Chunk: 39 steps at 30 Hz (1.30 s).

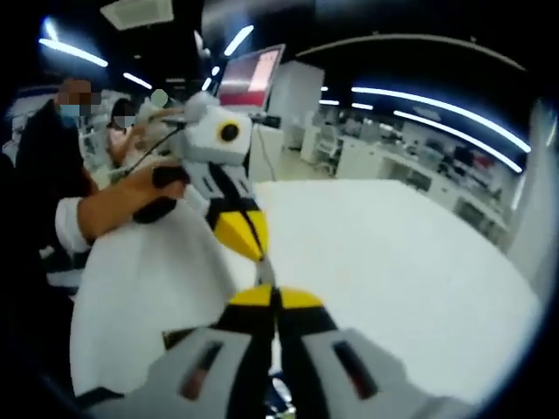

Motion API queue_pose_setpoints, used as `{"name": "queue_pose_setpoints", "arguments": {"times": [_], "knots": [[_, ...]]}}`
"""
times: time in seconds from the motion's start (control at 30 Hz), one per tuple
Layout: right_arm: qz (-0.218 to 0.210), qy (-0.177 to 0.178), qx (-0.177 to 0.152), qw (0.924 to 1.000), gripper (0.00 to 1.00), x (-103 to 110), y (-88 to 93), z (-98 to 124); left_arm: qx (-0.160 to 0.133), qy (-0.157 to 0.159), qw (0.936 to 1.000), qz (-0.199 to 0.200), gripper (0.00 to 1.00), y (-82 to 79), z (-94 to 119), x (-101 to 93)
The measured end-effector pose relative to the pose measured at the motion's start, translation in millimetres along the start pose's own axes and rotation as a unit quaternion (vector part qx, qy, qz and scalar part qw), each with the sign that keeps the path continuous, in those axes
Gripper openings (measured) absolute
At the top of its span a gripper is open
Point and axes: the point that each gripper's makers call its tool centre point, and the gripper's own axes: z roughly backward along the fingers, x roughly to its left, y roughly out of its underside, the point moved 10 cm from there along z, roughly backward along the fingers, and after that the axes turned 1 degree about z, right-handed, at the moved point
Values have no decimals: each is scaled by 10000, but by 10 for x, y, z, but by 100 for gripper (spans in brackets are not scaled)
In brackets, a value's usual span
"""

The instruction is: Arrange the skincare products in the storage area until every visible bottle or jar stands upright without overlapping.

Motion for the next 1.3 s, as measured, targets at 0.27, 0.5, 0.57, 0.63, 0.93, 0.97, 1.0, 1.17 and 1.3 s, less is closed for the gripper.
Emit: {"name": "queue_pose_setpoints", "arguments": {"times": [0.27,0.5,0.57,0.63,0.93,0.97,1.0,1.17,1.3], "knots": [[-86,29,246,9997,0,21,117,-11,322,-48,9994,-92,0,66,-104,0],[6,110,331,9994,0,-9,168,-37,423,-188,9988,-138,0,89,-164,-14],[199,201,425,9987,0,-4,181,-57,470,-219,9985,-182,0,94,-182,-11],[363,265,501,9977,0,11,201,-82,539,-328,9976,-274,0,101,-202,5],[538,298,744,9953,0,-16,269,-140,818,-518,9945,-389,0,170,-308,35],[564,306,762,9950,0,-16,279,-145,827,-533,9944,-392,0,173,-311,36],[603,311,769,9947,0,-18,294,-148,837,-545,9942,-389,0,176,-316,39],[803,401,828,9925,0,-33,317,-172,862,-647,9934,-383,0,177,-342,76],[1001,484,862,9901,3,-42,336,-193,943,-705,9923,-397,0,186,-360,98]]}}
